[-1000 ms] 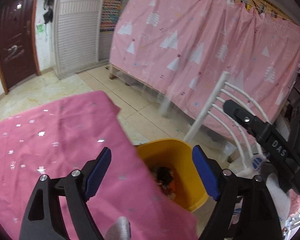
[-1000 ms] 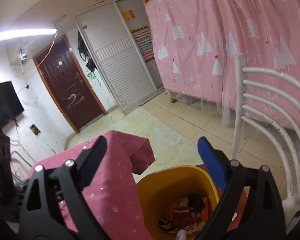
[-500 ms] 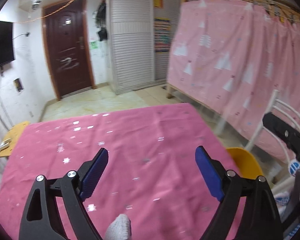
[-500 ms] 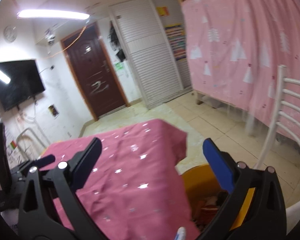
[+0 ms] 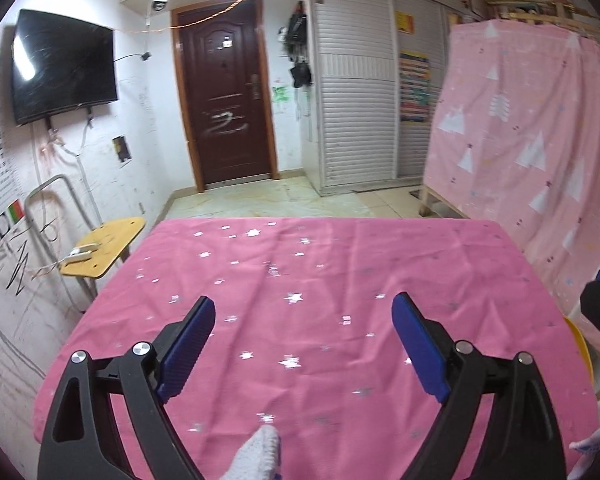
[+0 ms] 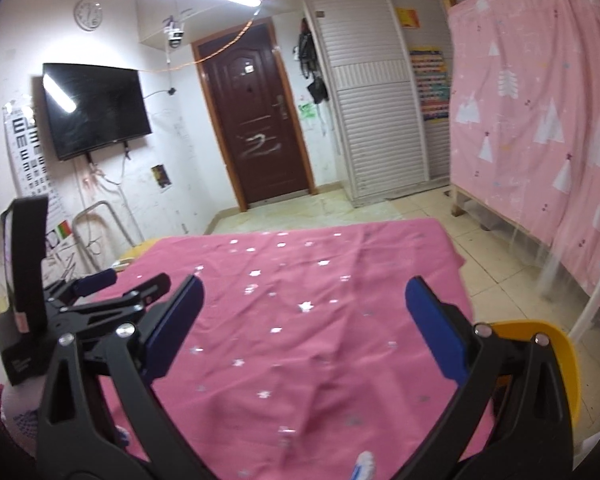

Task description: Collect trash

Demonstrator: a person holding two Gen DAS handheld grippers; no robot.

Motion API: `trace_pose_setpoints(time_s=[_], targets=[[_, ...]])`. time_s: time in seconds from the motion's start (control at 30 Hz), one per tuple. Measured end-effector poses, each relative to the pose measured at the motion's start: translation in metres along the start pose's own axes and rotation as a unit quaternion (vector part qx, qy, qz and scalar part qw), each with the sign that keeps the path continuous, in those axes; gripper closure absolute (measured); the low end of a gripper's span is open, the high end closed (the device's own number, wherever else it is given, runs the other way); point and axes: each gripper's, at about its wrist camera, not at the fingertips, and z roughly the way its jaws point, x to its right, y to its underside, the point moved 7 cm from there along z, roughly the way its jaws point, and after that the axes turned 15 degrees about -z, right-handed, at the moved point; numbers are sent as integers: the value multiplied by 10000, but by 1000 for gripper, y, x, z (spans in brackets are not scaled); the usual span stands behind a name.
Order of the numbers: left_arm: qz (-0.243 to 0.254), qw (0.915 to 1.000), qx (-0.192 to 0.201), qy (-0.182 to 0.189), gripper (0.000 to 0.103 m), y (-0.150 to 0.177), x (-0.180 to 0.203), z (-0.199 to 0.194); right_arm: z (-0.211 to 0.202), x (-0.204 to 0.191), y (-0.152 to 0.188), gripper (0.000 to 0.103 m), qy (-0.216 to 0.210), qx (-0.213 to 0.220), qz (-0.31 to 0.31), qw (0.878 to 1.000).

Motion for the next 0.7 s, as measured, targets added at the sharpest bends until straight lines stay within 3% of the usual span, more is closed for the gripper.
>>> trace_pose_setpoints(time_s=[0.27, 0.7], targets=[[-234, 9996, 49, -167, 21, -3, -40, 1, 19, -44, -2, 6, -322, -75, -237, 9992], [-319, 9992, 184, -181, 21, -2, -63, 5, 40, -65, 3, 6, -220, -297, -263, 9990]])
